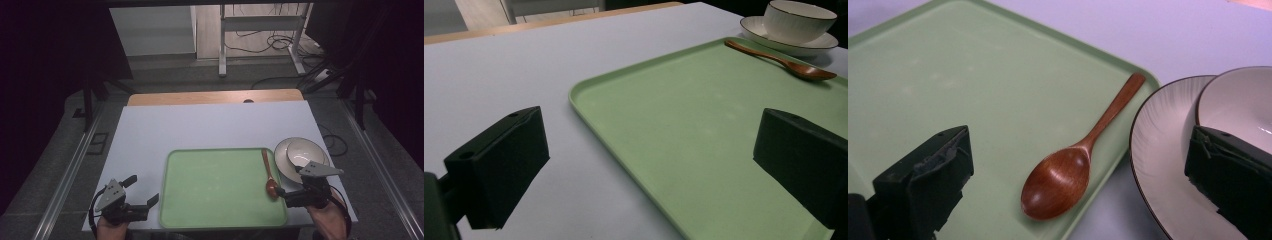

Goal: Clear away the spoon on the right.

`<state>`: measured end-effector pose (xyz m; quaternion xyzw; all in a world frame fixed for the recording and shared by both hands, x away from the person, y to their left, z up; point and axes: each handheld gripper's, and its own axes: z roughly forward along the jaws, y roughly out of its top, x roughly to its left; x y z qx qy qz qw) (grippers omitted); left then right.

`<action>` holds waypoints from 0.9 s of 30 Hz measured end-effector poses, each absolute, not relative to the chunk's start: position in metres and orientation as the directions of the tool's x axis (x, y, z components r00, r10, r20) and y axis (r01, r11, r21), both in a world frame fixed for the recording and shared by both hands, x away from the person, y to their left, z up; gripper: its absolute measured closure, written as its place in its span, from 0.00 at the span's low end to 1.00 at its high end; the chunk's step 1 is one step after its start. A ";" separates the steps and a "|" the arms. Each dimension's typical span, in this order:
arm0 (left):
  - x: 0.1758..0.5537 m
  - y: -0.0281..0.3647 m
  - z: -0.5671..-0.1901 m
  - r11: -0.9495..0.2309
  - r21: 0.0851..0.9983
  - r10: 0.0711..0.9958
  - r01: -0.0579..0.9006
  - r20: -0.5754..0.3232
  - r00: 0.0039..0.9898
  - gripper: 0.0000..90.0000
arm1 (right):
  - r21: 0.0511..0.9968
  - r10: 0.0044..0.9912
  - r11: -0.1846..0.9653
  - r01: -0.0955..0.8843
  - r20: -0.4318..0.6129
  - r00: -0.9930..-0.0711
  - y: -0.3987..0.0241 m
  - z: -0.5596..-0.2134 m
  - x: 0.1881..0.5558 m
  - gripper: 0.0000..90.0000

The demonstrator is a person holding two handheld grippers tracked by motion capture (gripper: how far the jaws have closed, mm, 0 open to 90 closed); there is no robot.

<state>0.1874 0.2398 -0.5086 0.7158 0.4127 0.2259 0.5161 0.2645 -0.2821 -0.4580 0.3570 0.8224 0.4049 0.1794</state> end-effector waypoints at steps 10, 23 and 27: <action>0.188 0.240 -0.509 -0.131 0.923 0.822 0.362 -0.102 0.560 0.01 | 0.801 0.755 0.394 0.452 -0.002 -0.655 -0.292 -0.459 0.253 0.00; 0.188 0.239 -0.509 -0.137 0.921 0.821 0.364 -0.100 0.562 0.01 | 0.802 0.788 0.369 0.470 -0.001 -0.616 -0.309 -0.467 0.243 0.00; 0.188 0.239 -0.510 -0.139 0.920 0.819 0.366 -0.101 0.565 0.01 | 0.788 0.796 0.369 0.493 0.006 -0.605 -0.315 -0.474 0.241 0.00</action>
